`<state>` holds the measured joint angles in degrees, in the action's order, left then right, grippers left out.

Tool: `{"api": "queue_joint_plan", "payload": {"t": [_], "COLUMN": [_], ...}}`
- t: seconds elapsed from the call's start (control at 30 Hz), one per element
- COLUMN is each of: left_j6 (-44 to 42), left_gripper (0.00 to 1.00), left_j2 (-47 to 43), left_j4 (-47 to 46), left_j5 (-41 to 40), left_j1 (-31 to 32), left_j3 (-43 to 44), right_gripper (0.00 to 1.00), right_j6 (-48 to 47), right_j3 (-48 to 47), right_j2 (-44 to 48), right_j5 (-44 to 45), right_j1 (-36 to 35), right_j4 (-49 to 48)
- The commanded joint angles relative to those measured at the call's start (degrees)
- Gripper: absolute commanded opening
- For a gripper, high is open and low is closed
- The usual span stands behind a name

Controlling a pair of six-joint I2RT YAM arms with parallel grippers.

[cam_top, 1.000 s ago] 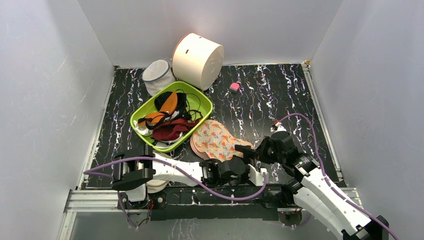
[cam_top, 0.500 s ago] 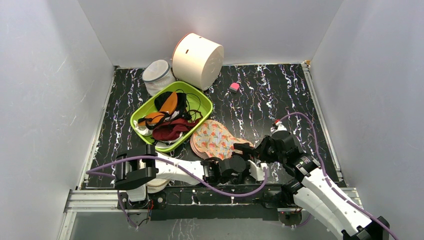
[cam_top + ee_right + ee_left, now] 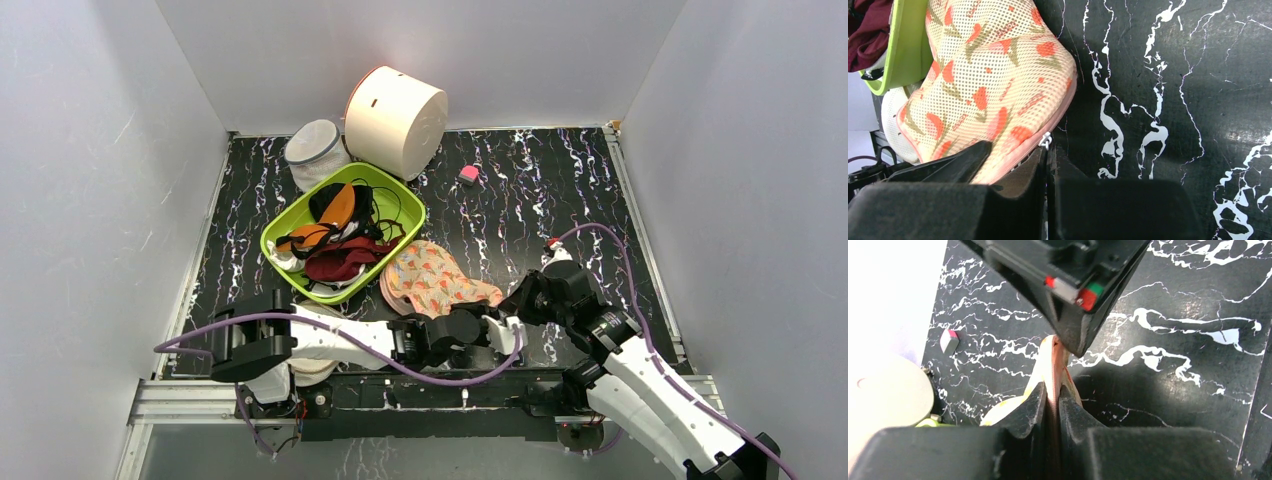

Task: Unzip the laundry bag and remove the bra
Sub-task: Unzip the laundry bag at the center of the board.

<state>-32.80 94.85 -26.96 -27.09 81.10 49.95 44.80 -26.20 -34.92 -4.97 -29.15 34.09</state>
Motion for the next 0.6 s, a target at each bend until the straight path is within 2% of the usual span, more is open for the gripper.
{"api": "queue_joint_plan", "payload": {"t": [0.0, 0.3, 0.57], "left_j6": [1.2, 0.9, 4.1], "left_gripper": [0.02, 0.0, 0.0], "left_j2": [-8.1, -16.1, -19.9], "left_j4": [-2.4, -0.1, -0.1], "left_j5": [-1.3, 1.0, 7.3], "left_j1": [-0.4, -0.4, -0.4], "left_j3": [-2.4, -4.5, -3.7], "right_gripper": [0.0, 0.0, 0.01], "right_j6": [-1.5, -3.2, -5.4], "right_j3": [-1.9, -1.7, -0.8], "right_j2": [-0.4, -5.0, -9.3], "right_j5": [0.9, 0.9, 3.2], "right_j1": [0.1, 0.1, 0.1], "right_j4": [-3.6, -8.7, -14.6]}}
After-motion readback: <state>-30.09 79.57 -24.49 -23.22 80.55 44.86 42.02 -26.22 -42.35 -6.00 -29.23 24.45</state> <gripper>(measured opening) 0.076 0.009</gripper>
